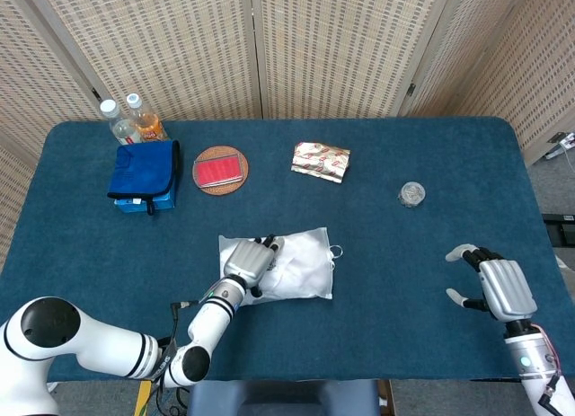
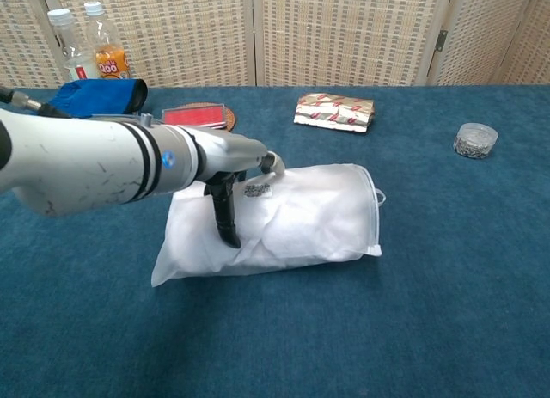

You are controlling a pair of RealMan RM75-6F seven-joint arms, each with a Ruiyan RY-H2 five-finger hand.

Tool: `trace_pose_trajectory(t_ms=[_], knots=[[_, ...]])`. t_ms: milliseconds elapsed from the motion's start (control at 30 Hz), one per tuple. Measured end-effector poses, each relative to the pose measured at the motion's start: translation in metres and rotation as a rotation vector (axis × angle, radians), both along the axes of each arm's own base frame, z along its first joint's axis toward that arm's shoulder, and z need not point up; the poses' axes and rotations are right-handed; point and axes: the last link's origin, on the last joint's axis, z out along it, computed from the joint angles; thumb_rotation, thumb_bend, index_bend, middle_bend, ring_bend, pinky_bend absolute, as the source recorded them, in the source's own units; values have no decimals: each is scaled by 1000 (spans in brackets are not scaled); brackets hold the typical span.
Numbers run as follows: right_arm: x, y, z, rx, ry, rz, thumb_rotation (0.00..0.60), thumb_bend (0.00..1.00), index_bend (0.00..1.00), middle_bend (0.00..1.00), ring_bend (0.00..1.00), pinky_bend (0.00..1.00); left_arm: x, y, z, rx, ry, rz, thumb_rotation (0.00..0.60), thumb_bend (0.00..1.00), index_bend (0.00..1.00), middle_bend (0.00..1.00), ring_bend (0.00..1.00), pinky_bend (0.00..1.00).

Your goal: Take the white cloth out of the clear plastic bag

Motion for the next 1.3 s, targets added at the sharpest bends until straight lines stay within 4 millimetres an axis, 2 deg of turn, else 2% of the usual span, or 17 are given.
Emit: trace_pose_trajectory(t_ms=[567, 933, 1167, 1300], knots=[[-1, 0, -2, 5, -5, -1, 600, 119, 404, 336, 324, 451, 5, 1, -1, 4, 40, -94, 600, 8, 371, 413, 473, 603], [1, -2, -3, 2, -14, 6, 600, 118, 404, 336, 324, 451, 4, 1, 11, 61, -15, -175, 600, 124, 428, 482, 527, 644], [6, -6, -5, -20, -35, 24, 600, 118, 404, 332, 323, 451, -2, 0, 26, 99, -60, -204, 600, 127, 439, 494, 536, 652], [11, -9, -6, -37, -51, 44, 600, 118, 424, 286, 289, 451, -4, -2, 33, 109, -73, -215, 600, 127, 441, 495, 536, 653]])
